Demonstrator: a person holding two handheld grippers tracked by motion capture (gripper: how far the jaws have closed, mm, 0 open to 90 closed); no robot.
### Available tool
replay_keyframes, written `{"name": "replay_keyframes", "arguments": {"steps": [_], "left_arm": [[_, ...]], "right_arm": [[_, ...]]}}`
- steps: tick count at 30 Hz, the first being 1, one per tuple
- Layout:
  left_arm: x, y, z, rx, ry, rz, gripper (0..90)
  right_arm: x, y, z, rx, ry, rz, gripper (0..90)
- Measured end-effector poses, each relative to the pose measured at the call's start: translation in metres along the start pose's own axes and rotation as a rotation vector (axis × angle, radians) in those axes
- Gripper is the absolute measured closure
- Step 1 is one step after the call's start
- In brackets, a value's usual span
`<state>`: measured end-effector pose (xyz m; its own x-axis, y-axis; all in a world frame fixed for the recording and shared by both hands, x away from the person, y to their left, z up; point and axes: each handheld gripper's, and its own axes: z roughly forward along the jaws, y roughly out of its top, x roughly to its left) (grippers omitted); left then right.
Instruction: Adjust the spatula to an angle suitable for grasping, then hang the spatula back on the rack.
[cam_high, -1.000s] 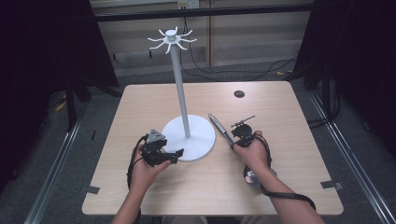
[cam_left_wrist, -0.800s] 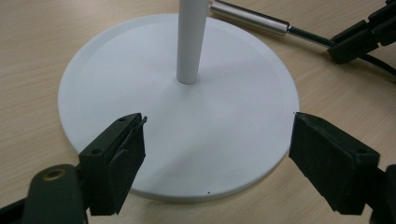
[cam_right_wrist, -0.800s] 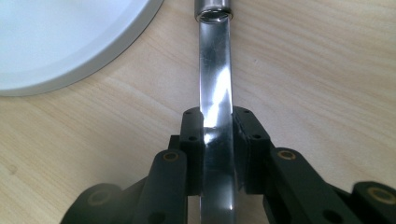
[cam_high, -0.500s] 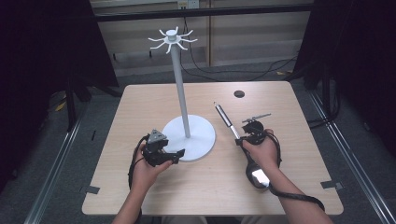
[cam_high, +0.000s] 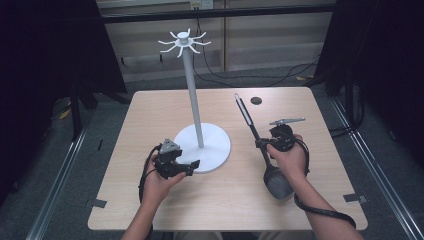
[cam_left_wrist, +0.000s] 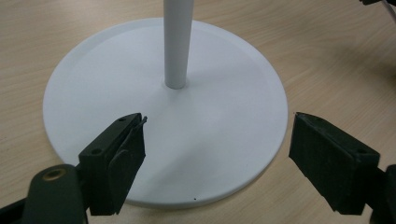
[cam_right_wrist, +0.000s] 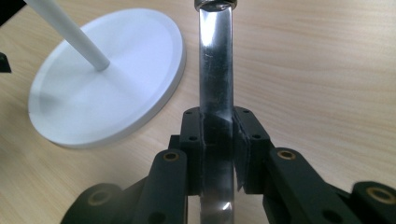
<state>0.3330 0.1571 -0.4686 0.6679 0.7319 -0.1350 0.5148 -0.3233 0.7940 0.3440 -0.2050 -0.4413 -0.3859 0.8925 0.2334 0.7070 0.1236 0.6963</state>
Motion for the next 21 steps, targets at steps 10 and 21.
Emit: {"name": "replay_keyframes", "arguments": {"steps": [10, 21], "left_arm": [[-0.013, 0.005, 0.002, -0.027, -0.055, -0.008, 18.3], [-0.048, 0.025, 0.006, -0.080, -0.199, -0.007, 20.1]], "right_arm": [[0.000, 0.000, -0.016, -0.090, 0.035, 0.002, 75.6], [0.007, 0.000, -0.028, -0.163, 0.086, 0.014, 75.6]]}}
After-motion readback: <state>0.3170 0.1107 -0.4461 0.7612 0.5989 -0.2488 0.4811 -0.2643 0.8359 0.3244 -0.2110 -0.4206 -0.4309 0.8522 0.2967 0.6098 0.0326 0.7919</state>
